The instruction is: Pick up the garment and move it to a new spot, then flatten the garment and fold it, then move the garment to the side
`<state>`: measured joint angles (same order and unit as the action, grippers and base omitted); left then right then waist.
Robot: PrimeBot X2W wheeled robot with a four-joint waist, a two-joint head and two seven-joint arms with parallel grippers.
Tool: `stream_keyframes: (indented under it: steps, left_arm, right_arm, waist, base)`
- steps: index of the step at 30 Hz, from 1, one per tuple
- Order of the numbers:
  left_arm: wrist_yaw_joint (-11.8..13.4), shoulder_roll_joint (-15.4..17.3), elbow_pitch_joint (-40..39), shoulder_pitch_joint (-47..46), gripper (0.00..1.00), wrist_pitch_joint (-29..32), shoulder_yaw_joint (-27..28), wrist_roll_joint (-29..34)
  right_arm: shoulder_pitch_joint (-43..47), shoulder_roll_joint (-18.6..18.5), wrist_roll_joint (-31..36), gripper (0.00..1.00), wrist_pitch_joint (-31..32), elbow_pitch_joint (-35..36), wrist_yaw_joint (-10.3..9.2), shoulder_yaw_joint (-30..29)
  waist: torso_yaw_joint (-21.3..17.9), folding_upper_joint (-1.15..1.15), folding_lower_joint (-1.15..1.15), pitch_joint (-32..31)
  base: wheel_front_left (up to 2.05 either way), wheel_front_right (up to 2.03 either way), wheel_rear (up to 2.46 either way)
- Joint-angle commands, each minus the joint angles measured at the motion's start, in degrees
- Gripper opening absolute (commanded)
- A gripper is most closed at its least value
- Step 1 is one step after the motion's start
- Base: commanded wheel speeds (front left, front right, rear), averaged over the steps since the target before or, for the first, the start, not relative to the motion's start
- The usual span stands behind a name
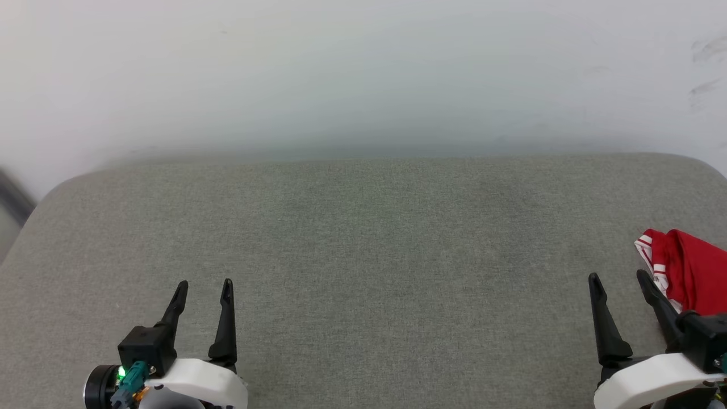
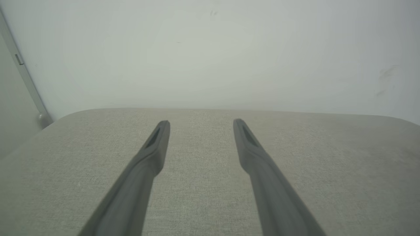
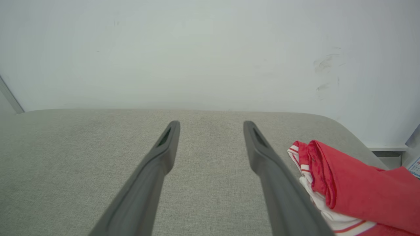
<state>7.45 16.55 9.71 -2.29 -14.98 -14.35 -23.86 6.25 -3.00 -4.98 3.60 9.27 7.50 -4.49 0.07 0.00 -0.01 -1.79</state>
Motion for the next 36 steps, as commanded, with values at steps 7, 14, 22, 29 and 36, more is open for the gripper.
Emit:
stream_keyframes:
  steps: [7,14,22,29,36]
  left_arm:
    - [-1.45,-1.55,1.64,0.16,1.0,-0.26,1.19,1.37]
    - [-2.34,-2.41,2.77,-0.1,1.0,-0.26,2.26,2.36]
    - [-3.51,-2.94,4.08,-0.64,1.0,-0.27,3.61,3.07]
    - [-3.99,-3.41,5.34,0.14,0.0,0.42,3.86,2.45]
    - [-5.06,-4.39,5.38,-0.44,0.0,2.65,5.69,-4.51]
  right_arm:
    - [0.69,0.19,-0.59,1.0,-0.23,0.1,-0.02,0.09]
    - [-0.59,0.19,-0.79,1.0,-1.0,-1.39,-0.02,0.45]
    - [-1.24,0.19,-1.27,1.0,-1.89,-2.74,-0.02,0.8]
    - [-0.07,0.02,-2.09,0.0,-1.63,-4.28,0.0,0.89]
    - [-1.34,0.02,-10.69,0.0,-1.17,-6.12,0.0,0.62]
  waist:
    - [-0.3,0.0,0.01,0.28]
    - [-0.47,0.0,0.01,0.43]
    - [-0.6,0.0,0.01,0.37]
    - [-0.59,0.0,0.01,0.19]
    - [-0.56,0.0,0.01,0.29]
  base:
    - [0.0,0.0,0.0]
    - [0.0,0.0,0.0]
    - [0.0,0.0,0.0]
    - [0.0,0.0,0.0]
    - [0.0,0.0,0.0]
